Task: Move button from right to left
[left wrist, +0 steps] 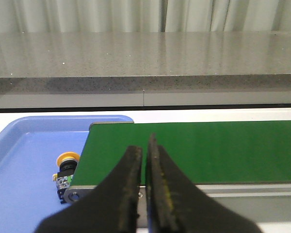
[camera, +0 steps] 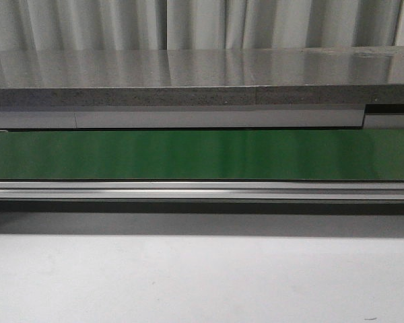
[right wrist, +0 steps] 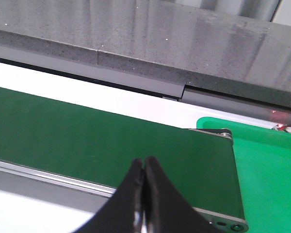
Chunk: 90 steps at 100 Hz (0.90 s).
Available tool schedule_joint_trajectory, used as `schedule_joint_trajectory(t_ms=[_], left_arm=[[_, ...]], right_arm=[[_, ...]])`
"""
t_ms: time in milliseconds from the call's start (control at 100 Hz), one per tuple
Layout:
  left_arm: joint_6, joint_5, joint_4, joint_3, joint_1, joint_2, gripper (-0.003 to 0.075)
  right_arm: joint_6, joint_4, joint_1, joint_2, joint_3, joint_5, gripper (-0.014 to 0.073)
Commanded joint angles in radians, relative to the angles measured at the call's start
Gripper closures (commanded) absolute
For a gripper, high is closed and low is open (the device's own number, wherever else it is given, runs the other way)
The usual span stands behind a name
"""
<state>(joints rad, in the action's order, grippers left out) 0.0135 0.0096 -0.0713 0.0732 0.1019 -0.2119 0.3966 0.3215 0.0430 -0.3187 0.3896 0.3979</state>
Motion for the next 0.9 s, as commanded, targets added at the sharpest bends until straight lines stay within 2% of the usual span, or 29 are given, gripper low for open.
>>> schedule_joint_trajectory(t_ms=[0,310,890], left_arm=[[0.024,-0.103,-0.002,-0.015,0.007,0.052,0.0715],[0.035,-0.099,-0.002,-0.112,0.007,0.253,0.0715],[0.035,-0.090,0.026,-0.112,0.007,0.253,0.0715]], right_arm=[[0.007,0.008,-0.001,-0.004,0.028,-0.079,0.0662],[0.007,0.008,-0.001,-0.004,0.028,-0.079,0.0662],[0.007,0.008,-0.001,-0.004,0.028,-0.073,0.0662]])
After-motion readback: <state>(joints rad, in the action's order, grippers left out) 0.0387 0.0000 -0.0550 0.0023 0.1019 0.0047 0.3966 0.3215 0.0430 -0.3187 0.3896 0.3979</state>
